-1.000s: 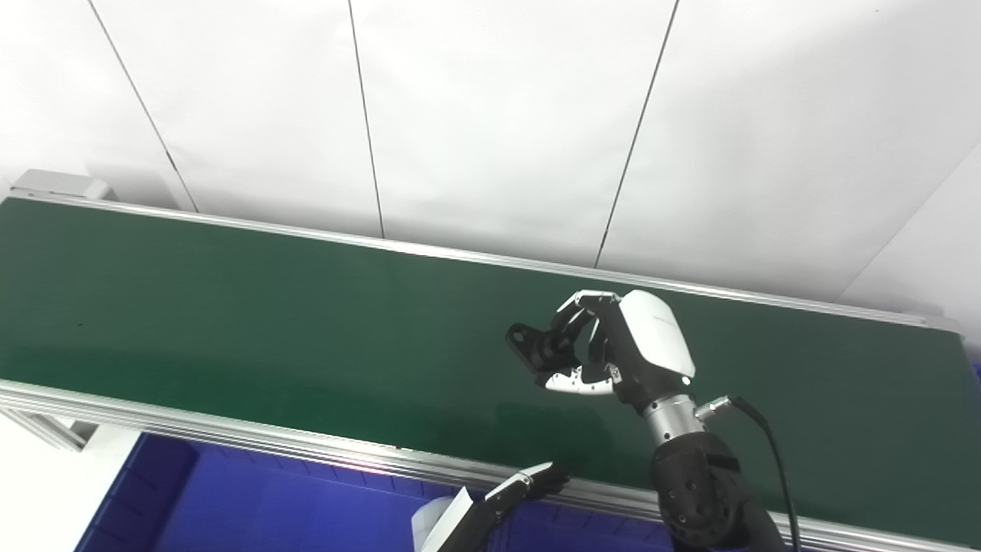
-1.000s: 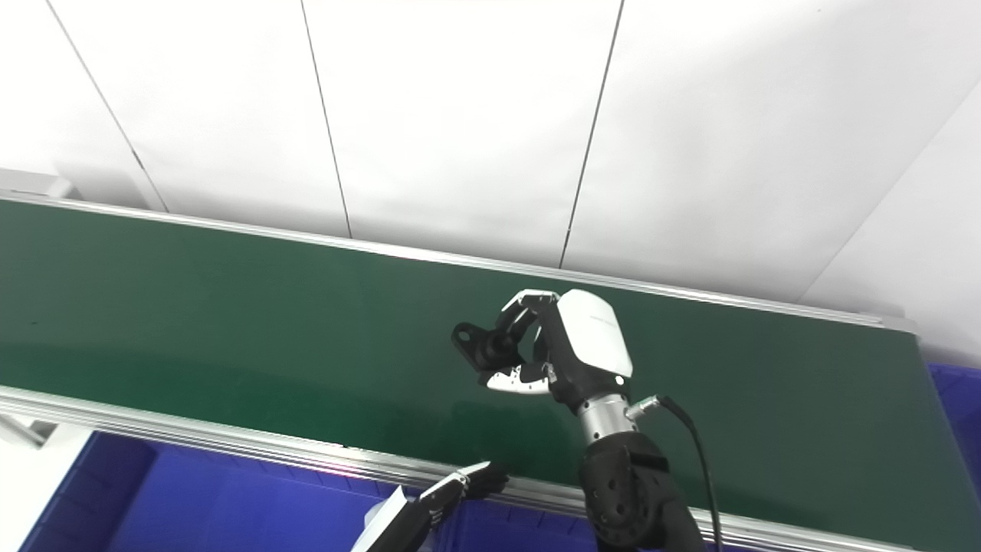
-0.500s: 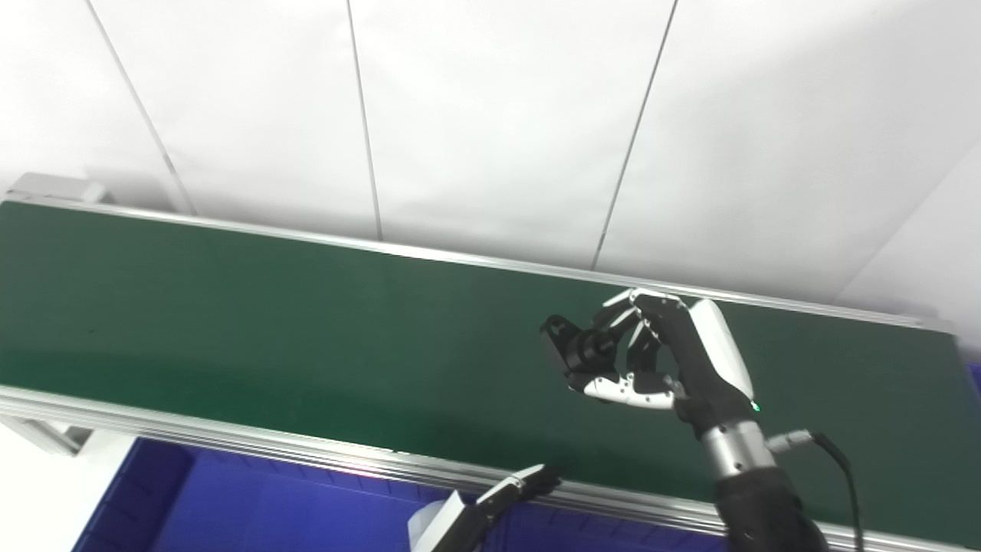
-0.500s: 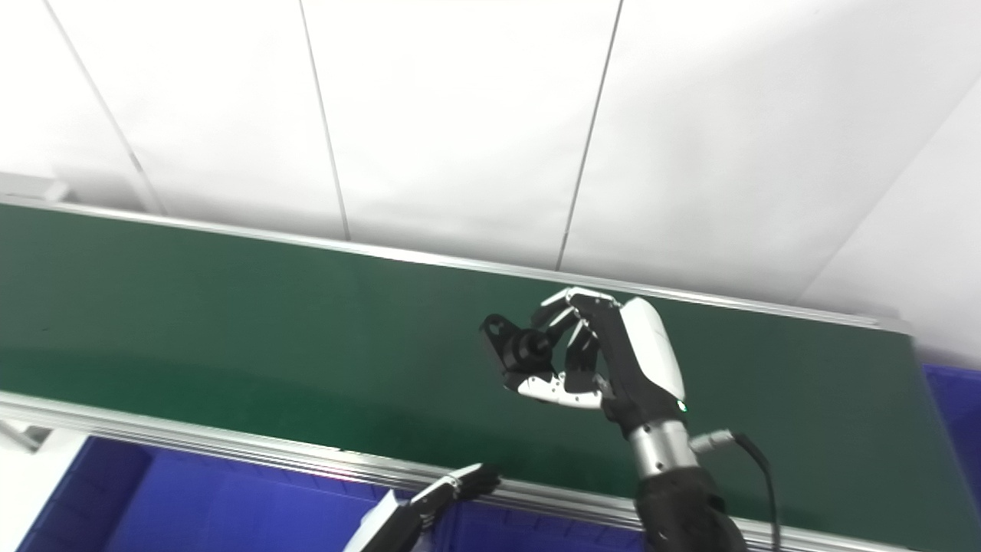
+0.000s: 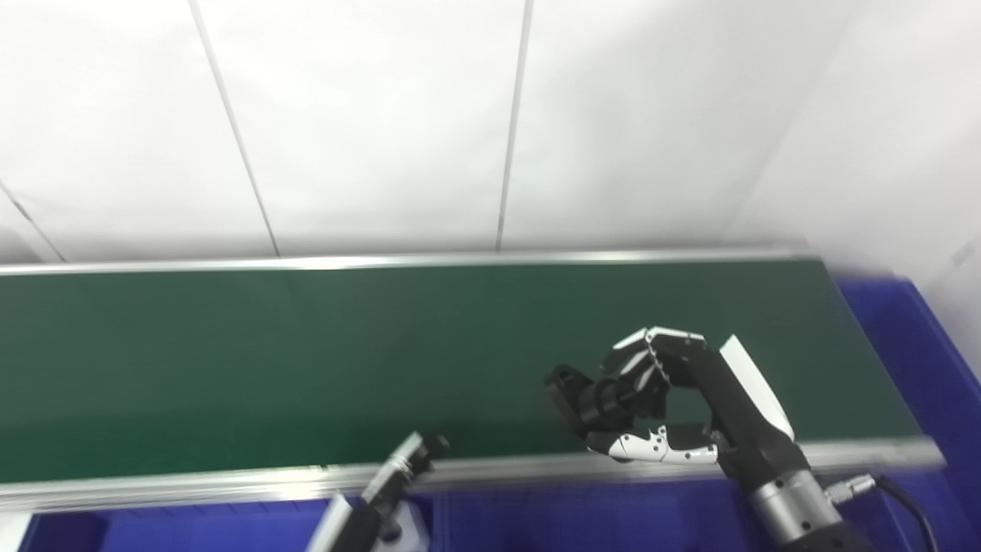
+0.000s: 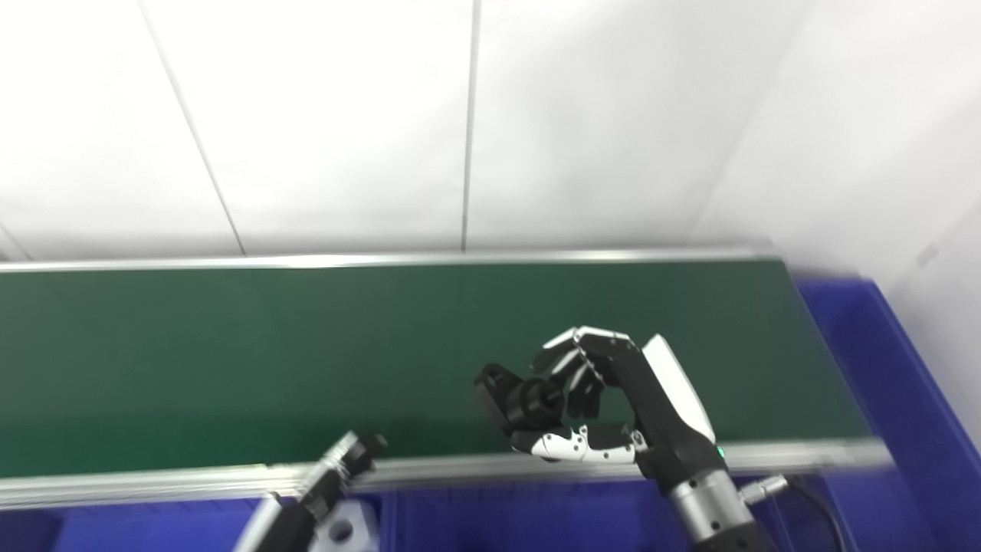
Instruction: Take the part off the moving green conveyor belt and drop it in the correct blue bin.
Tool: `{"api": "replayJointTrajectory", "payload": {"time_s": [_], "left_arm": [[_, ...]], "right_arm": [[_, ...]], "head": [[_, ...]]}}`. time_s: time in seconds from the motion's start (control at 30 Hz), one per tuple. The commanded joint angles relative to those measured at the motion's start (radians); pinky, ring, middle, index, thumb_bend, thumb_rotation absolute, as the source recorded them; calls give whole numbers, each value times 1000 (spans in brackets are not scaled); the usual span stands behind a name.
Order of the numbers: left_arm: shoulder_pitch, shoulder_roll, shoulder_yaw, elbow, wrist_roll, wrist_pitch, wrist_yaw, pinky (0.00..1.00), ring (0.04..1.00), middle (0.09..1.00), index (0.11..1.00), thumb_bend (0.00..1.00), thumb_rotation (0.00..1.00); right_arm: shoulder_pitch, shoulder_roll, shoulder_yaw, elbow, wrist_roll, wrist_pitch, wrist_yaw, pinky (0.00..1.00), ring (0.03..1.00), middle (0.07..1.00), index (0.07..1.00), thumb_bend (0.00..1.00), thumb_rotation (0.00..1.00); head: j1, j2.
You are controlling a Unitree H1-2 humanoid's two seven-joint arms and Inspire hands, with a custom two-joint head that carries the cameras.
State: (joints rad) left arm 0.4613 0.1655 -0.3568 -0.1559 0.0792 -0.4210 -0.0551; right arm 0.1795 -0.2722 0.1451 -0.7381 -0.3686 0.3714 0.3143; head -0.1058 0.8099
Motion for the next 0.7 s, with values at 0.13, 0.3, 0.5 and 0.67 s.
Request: {"api": "replayJointTrajectory", "payload": {"time_s": [0.13,0.3,0.5,0.67], "left_arm": [[16,39,48,-111,-65,42,-46,953,929,919,947,957,927],[12,55,77,-146,-101,75,-75,945,914,901,940,946,919],[7,53,104,-190,-120,113,-96,937,896,894,932,922,913],[1,47,114,-218,-125,144,-104,926,891,898,934,915,916]], "right_arm": [[41,-1,-4,-124,-64,91,57,232,304,417,523,521,0],[79,-8,-10,-141,-120,96,97,241,306,415,520,522,0],[91,-22,21,-123,-209,90,131,267,320,412,516,522,0],[97,-31,70,-62,-293,36,116,245,300,403,512,523,0]], "head": [[-88,78],[-118,110],[-155,160],[-157,186]]}}
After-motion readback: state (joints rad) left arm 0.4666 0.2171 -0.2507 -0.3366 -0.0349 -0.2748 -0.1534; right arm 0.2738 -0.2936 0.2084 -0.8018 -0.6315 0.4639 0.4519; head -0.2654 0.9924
